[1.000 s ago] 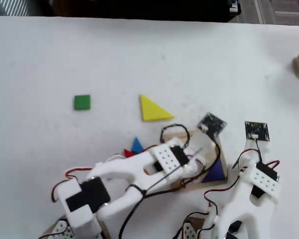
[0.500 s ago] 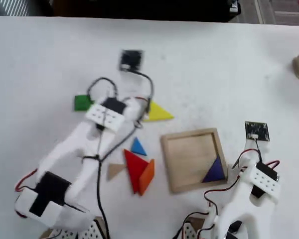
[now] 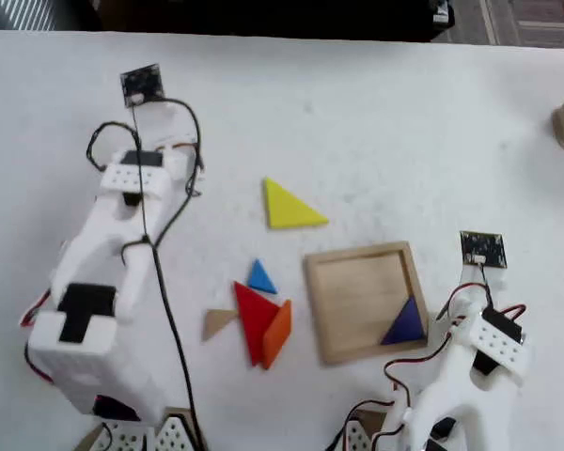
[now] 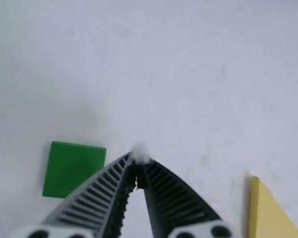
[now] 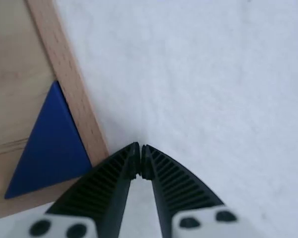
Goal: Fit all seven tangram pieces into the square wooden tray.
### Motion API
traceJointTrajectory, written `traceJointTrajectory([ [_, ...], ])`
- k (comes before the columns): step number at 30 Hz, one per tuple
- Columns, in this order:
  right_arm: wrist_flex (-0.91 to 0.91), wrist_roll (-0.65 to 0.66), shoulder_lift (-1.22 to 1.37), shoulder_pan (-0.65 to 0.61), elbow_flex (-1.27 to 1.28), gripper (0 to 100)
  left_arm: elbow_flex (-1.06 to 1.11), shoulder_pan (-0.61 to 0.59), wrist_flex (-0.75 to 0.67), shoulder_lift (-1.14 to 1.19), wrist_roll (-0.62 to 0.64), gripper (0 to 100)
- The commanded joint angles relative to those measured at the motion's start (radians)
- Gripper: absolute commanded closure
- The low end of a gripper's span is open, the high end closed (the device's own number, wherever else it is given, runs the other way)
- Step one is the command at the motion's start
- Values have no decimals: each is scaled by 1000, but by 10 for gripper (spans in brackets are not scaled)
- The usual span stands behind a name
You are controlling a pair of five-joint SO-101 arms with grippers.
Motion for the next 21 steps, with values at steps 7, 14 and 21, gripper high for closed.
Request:
traceJointTrajectory([
  [7,4,12,-25,-7,-6,981,-394,-82,321,219,-78,976],
  [14,4,12,-25,-7,-6,981,-370,67,451,206,-126,977],
  [21,4,12,-25,-7,-6,981,-247,156,420,102,-114,977],
])
